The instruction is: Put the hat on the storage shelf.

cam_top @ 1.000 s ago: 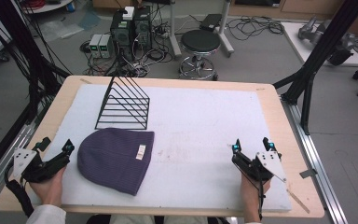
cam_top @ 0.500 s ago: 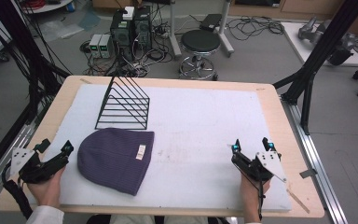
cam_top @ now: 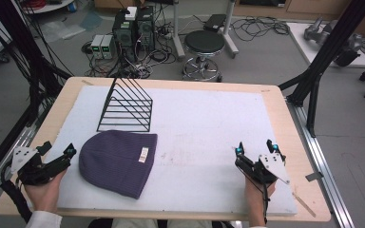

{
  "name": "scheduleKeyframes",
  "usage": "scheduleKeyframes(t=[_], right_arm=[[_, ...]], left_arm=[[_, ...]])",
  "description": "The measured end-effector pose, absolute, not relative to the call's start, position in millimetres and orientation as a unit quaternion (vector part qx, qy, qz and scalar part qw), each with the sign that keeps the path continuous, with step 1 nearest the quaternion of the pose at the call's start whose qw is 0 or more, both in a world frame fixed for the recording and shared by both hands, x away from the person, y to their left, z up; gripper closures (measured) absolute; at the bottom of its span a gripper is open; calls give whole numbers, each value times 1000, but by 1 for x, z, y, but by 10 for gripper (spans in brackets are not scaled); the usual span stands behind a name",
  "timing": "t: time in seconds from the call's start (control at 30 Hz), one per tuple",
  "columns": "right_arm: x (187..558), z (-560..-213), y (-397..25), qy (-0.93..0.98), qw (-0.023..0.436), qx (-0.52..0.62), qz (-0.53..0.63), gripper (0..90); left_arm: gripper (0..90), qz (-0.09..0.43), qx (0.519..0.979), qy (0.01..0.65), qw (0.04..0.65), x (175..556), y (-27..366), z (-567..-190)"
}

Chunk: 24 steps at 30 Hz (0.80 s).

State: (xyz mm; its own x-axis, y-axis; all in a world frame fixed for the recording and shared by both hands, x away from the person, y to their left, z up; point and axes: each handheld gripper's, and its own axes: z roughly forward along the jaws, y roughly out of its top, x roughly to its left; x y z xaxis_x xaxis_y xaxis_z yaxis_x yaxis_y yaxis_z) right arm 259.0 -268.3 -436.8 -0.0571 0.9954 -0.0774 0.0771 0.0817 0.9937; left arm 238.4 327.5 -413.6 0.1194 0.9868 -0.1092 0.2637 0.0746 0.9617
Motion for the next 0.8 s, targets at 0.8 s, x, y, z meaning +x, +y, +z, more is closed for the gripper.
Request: scheduleKeyframes(t=[0.8], right_arm=[[261,-438,-268,559,483,488,466,84]], left_arm=[[199,316,592,592,447,243,313,-421]])
